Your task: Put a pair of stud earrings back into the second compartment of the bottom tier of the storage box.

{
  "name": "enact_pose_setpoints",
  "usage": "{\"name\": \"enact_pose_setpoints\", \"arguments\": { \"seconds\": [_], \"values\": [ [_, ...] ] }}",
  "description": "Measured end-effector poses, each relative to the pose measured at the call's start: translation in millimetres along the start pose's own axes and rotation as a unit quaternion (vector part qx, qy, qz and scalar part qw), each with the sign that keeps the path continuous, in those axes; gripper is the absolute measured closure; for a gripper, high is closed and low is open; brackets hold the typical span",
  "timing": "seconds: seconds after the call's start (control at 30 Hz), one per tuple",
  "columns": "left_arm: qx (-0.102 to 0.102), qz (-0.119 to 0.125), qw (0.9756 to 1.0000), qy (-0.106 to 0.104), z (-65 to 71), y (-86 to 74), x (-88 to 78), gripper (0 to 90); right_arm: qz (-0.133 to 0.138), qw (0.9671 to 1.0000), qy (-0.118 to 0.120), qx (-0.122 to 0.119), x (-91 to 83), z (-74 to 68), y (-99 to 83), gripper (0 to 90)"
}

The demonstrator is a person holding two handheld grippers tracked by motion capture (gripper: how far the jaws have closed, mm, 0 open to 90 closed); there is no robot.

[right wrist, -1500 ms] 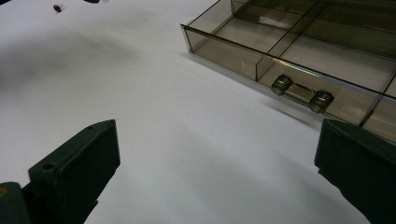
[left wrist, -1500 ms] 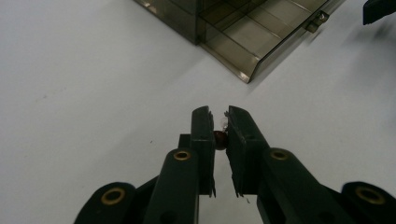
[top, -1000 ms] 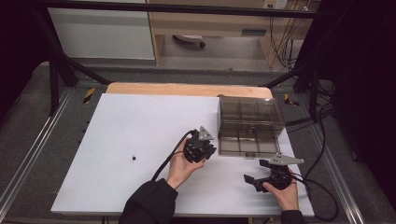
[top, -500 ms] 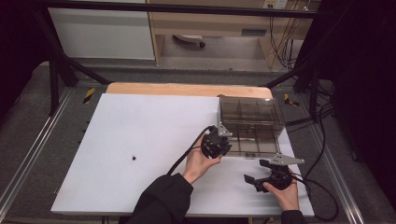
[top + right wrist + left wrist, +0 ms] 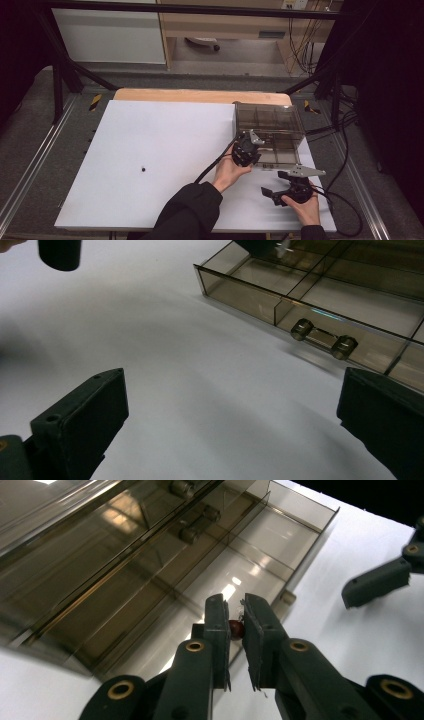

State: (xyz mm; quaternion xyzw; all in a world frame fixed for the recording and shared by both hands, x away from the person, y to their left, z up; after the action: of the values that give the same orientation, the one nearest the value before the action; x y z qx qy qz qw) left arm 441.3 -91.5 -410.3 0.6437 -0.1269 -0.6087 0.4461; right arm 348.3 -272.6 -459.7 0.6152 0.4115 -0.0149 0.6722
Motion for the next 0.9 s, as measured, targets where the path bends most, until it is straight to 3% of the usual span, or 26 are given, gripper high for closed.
{"name": "enact_pose_setpoints", "arguments": {
  "seconds": [0.33,0.5,0.7,0.9],
  "values": [
    [-0.008,-0.011,0.9999,-0.005,-5.2,2.1,30.1,80.6,-0.003,1.0000,-0.001,-0.001,0.6,-0.5,-0.6,0.7],
    [-0.009,-0.014,0.9998,-0.006,-7.5,0.4,33.4,80.0,-0.003,1.0000,-0.001,0.001,0.3,-0.6,-0.5,0.7],
    [0.001,-0.016,0.9999,-0.004,-5.3,1.1,26.5,69.8,-0.004,1.0000,-0.001,-0.001,0.3,-0.5,-0.6,0.7],
    [0.001,-0.006,0.9999,-0.009,-2.2,-1.9,3.3,61.5,-0.003,1.0000,-0.001,0.001,-0.1,-0.5,-0.4,0.7]
  ]
}}
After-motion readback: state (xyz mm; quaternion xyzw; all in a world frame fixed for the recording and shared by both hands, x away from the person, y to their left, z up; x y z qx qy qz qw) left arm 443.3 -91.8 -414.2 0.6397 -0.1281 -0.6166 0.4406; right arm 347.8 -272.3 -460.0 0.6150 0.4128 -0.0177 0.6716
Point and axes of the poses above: each handheld gripper's, and its own axes: x roughly forward along the jaws, y roughly out of its top, z roughly to its right, the point moved 1 cm from there along x, roughly forward along the jaws, and after that the axes turned 11 degrees about -y, right-handed, at the moved point
